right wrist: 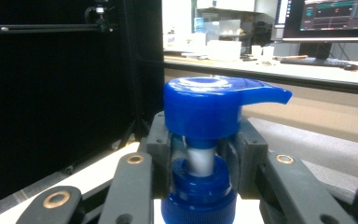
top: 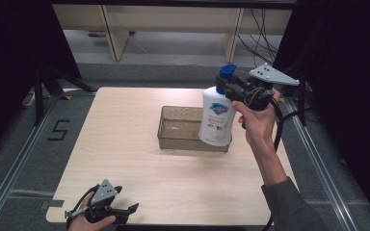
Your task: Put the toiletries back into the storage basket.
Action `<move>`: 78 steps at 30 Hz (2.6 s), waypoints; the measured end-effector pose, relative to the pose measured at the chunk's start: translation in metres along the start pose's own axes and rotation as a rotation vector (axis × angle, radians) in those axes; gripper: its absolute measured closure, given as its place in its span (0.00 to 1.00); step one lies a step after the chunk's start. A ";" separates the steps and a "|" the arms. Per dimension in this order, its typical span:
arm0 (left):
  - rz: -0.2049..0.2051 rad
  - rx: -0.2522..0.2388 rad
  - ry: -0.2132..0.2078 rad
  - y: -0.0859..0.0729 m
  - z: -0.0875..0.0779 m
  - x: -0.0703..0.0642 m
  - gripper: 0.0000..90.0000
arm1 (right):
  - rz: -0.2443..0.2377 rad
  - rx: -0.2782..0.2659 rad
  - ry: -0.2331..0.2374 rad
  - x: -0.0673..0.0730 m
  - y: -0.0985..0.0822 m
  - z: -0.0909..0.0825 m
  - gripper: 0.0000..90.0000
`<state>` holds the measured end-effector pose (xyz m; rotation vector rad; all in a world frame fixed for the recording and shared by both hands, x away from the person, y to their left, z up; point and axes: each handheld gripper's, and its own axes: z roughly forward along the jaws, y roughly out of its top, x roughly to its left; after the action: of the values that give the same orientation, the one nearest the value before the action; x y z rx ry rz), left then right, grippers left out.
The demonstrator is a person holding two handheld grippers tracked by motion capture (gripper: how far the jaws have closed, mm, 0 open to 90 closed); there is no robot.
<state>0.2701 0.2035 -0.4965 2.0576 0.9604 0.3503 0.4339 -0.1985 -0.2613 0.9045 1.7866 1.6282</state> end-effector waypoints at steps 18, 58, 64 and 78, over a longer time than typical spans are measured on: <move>-0.006 -0.003 -0.007 0.000 0.000 -0.001 0.17 | 0.000 0.020 -0.052 -0.022 -0.011 0.028 0.73; -0.006 -0.006 -0.007 0.001 -0.001 0.000 0.17 | 0.054 0.076 -0.089 -0.043 -0.055 0.045 0.73; -0.006 -0.008 -0.006 0.001 -0.001 0.000 0.17 | 0.069 0.074 -0.076 -0.043 -0.060 0.046 0.73; -0.006 -0.007 -0.007 0.000 -0.001 0.000 0.17 | 0.070 0.098 -0.088 -0.046 -0.072 0.048 0.73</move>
<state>0.2697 0.2037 -0.4955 2.0478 0.9591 0.3429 0.4916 -0.2080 -0.3399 1.0771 1.8058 1.5293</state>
